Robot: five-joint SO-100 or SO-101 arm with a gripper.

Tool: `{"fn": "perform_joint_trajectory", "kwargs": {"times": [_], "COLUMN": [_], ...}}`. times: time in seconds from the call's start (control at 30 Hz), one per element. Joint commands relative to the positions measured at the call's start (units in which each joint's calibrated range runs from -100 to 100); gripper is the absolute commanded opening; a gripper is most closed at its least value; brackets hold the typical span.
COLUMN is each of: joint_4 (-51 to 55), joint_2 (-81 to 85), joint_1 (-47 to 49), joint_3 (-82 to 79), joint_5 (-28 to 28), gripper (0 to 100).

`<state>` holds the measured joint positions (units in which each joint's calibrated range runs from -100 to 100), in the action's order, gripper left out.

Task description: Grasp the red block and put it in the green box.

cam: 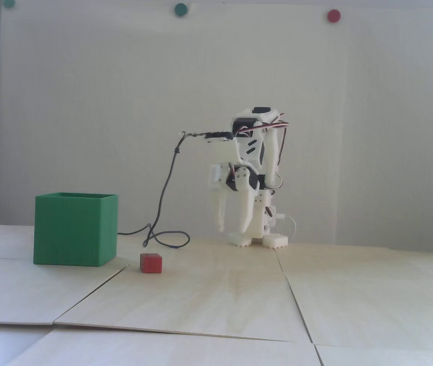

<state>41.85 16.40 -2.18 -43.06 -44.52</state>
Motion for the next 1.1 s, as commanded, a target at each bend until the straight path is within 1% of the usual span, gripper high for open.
{"fn": "perform_joint_trajectory", "kwargs": {"times": [0.0,0.17,0.23,0.43,0.53,0.87,0.93,1.07], "joint_4": [-0.9,0.7,4.7,20.9,25.4,25.4,25.3,23.4], "joint_2": [-7.0,-10.8,-11.5,-14.6,-18.0,-24.8,-25.3,-25.5], "joint_1": [-5.8,-7.8,-7.9,-8.1,-9.7,-10.3,-9.7,-5.4], "joint_3": [11.7,20.2,24.0,37.9,43.0,47.1,47.1,46.8], "joint_5": [0.0,-0.3,-0.6,-0.5,-0.3,-0.4,-0.1,0.5], "gripper": [15,15,15,15,15,16,16,16]}}
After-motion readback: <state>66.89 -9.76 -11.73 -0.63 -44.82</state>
